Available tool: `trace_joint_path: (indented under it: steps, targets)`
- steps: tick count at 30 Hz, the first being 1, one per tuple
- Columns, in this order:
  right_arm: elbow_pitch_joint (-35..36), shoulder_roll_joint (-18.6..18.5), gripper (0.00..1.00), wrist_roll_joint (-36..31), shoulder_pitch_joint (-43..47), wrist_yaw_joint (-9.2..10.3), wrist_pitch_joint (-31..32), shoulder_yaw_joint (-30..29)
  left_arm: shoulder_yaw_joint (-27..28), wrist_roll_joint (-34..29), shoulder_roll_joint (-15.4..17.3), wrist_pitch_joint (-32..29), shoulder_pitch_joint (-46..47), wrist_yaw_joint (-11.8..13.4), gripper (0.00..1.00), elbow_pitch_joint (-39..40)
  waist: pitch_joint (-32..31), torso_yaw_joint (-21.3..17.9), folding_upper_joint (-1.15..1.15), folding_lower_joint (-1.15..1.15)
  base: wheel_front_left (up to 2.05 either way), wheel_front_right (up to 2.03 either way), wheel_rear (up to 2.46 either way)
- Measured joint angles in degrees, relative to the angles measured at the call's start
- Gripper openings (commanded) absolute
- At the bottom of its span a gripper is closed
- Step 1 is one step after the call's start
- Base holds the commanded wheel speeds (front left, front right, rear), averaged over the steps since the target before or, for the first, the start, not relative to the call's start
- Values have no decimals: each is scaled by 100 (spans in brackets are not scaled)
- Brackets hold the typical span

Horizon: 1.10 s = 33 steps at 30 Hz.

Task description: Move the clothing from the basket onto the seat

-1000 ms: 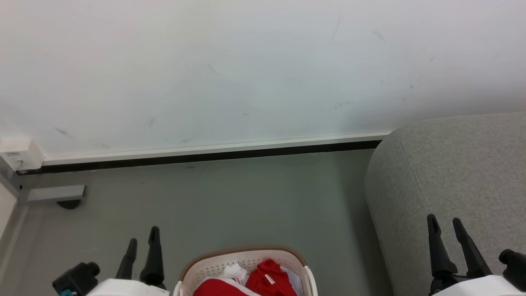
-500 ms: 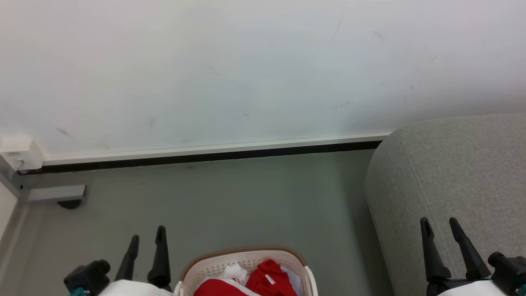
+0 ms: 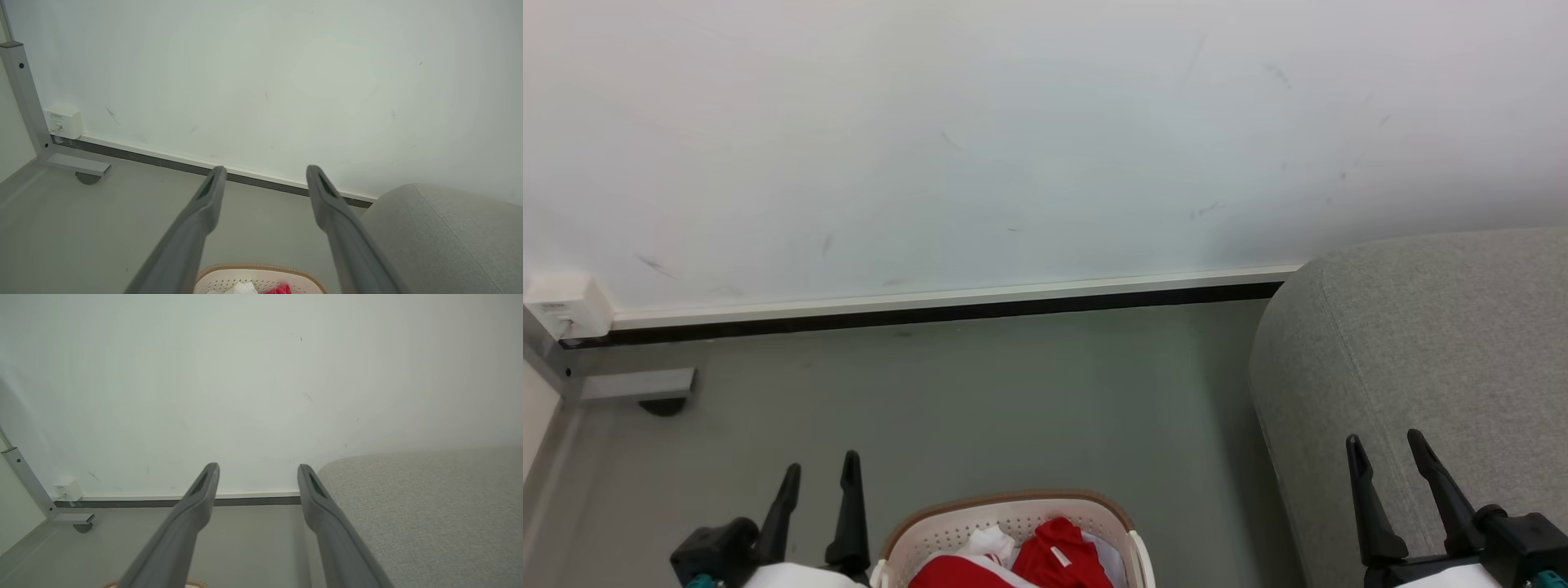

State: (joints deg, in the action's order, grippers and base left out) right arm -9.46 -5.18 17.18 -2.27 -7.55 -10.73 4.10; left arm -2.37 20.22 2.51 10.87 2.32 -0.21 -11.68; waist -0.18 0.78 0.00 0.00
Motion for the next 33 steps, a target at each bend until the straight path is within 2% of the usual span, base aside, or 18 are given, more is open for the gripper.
trace_joint_path:
  steps: [19,33]
  targets:
    - [-96,107,100,-506,43,0,-235,-86,-25,-966,4,215,-52,9,100,25,-29,17,0,0,0,0,0]
    - [-175,134,100,-870,55,0,-396,-97,-9,-1314,11,381,-60,12,100,-69,-19,31,0,0,0,0,0]
